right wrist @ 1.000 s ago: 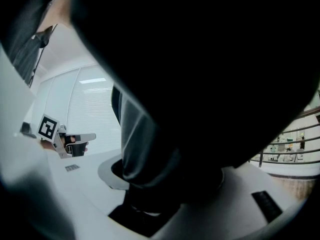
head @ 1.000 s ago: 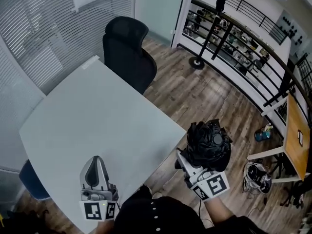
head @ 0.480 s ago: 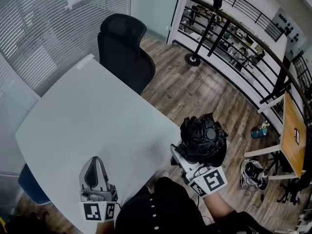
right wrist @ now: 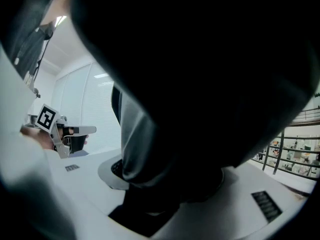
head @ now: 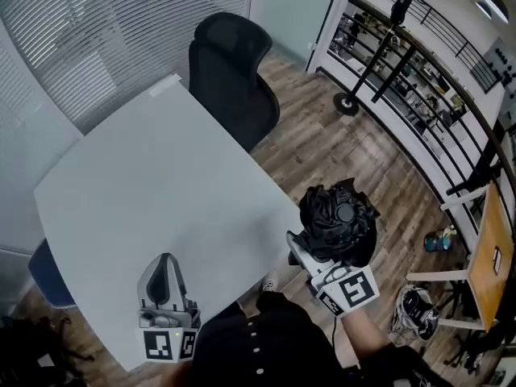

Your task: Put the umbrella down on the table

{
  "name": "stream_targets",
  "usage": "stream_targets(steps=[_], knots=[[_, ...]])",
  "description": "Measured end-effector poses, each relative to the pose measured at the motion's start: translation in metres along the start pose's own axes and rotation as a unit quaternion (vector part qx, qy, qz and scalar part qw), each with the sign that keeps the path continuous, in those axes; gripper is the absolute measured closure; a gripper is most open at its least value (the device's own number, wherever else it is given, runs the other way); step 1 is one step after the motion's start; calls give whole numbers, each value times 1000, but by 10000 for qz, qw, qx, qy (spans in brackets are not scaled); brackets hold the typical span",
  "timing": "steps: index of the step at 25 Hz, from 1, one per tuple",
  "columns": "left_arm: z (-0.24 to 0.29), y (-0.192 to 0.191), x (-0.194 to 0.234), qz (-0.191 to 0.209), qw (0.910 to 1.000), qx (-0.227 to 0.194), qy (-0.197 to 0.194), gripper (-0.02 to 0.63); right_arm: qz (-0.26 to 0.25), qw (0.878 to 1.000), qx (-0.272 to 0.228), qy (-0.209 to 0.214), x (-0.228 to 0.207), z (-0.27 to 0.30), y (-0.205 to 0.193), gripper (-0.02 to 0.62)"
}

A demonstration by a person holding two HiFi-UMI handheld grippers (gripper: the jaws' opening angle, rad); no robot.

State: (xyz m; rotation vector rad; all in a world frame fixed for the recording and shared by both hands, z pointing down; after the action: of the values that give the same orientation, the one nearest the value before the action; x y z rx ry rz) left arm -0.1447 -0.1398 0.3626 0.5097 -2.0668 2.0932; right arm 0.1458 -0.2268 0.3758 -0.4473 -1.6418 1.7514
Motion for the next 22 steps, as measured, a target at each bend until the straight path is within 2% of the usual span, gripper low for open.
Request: stream_targets(steps=[5,12,18,22], knots=[[-8,-8,-10,38,9995,9,298,592,-245,9979,219,562,-6,19,-21,345],[-26,-14,-9,74,9968,86,797,592,-479,9883,655,1293,1,54,-62,347],[-48,-12,-12,137,9924,12,1227,592,-761,9759,1067,1747,23,76,-100,347],[-60,-13,-14,154,9889,-3,1477,592,-982,9616,1371,2164,43,91,-124,348]])
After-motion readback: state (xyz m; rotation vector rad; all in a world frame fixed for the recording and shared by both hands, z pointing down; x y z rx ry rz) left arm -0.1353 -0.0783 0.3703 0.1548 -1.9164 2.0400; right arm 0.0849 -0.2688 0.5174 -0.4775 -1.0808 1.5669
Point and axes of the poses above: the fingertips, and each gripper's own axes: z forward along the fingers, x to its left, y out of its top, the point moved 6 cm from there along -z, backward along the fingers, and after that the axes turned 13 degrees about -z, right-handed, at the moved point
